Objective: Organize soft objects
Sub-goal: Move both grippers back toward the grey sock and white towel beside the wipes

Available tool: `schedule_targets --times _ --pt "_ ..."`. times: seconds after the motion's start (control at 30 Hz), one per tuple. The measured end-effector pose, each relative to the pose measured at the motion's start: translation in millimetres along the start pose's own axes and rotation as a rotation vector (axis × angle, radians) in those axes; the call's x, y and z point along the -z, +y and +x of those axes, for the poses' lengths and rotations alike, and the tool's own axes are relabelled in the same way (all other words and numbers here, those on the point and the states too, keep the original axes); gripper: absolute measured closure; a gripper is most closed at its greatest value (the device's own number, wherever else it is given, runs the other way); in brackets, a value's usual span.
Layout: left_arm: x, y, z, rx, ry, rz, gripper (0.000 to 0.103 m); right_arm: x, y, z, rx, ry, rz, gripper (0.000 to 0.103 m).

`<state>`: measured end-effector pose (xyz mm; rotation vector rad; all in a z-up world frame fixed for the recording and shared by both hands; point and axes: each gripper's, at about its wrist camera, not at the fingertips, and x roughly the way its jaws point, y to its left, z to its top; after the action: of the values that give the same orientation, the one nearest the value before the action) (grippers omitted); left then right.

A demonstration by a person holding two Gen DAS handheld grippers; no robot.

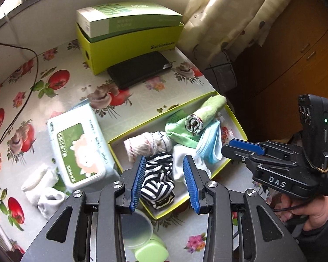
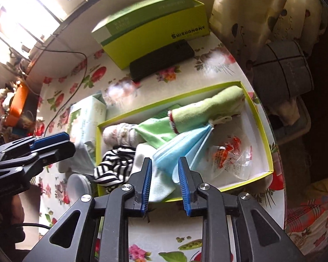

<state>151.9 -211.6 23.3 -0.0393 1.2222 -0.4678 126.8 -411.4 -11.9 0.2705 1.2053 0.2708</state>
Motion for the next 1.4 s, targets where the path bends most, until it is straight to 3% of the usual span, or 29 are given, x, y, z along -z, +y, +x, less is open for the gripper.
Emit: schedule_targets --times 0.2,0.6,1.4 --pt "9.8 17.2 -18.5 -0.035 -0.033 -0.042 0.065 1.9 36.1 -9.8 -0.018 -0.009 -0.086 0.069" --pt "45.1 59.3 -47.7 -0.113 -0.07 -0.133 0.065 14.3 100.3 -4.8 -0.066 0.031 -0.206 0.06" --pt "106.2 122.1 -78.6 -0.171 -0.098 -0.3 0.065 39.2 182.9 8.0 -0.108 0.122 -0.382 0.059"
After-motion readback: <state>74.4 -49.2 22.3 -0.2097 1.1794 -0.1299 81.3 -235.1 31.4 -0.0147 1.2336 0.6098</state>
